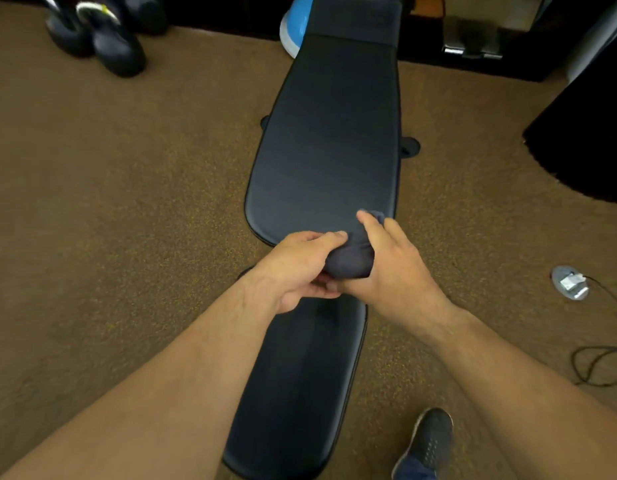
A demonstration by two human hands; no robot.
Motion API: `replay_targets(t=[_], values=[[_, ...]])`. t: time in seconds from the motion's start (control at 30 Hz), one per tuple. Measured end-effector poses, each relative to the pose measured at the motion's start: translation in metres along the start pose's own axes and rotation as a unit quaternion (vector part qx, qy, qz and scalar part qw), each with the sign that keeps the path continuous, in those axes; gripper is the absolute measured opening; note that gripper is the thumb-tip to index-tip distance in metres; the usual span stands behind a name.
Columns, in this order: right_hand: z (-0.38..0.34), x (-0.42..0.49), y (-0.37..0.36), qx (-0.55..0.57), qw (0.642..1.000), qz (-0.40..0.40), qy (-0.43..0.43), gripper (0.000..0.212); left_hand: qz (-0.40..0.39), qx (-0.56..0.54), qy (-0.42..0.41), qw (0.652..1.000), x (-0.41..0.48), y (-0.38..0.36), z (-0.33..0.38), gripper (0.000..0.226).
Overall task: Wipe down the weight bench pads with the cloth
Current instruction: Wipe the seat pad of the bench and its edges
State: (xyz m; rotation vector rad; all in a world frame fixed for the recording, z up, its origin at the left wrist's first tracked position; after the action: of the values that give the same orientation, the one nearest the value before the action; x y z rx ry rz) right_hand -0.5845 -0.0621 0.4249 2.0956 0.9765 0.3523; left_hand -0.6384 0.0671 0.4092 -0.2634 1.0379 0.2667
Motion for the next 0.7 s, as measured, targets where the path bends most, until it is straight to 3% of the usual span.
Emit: replay_targets(t=[0.13,0.2,0.27,0.37,0.4,0.47,0.6,0.7], values=[[0.020,-0.002,0.050,0.061,0.998,0.008,0.009,0.126,-0.060,-0.053,-0.011,0.997,-0.001,-0.041,0.031,0.025],[0.035,-0.007,0.077,0.077,0.997,0.008,-0.002,0.121,-0.072,-0.050,-0.024,0.996,0.000,-0.064,0.048,0.022],[0.057,-0.011,0.111,0.125,0.991,0.039,-0.014,0.099,-0.057,-0.033,-0.044,0.997,-0.001,-0.092,0.072,0.020],[0.087,-0.010,0.167,0.207,0.967,0.145,-0.031,0.043,-0.030,-0.011,-0.094,0.995,-0.004,-0.133,0.110,0.018],[0.097,-0.009,0.188,0.208,0.963,0.166,-0.033,0.034,-0.022,0.002,-0.110,0.994,-0.006,-0.148,0.122,0.017],[0.113,-0.005,0.222,0.216,0.960,0.175,-0.039,0.039,-0.011,0.049,-0.140,0.989,-0.008,-0.171,0.144,0.017],[0.145,0.011,0.272,0.162,0.982,0.092,-0.042,0.065,0.030,0.222,-0.210,0.952,-0.008,-0.205,0.187,0.013],[0.162,0.032,0.299,0.035,0.998,0.047,-0.013,0.048,0.070,0.352,-0.256,0.898,-0.005,-0.230,0.219,0.012]])
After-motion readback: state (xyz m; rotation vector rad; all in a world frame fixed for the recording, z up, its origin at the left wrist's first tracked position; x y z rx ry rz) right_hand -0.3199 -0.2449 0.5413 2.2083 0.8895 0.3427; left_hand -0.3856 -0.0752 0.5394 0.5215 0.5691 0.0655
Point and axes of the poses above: each hand's wrist, its own x-axis towards the middle knuckle, its own y-axis out of the back of the hand, z = x × y, the point moved 3 cm from there along x, towards the middle knuckle, and after that the axes turned 14 degrees about y, right-handed, at the moved point
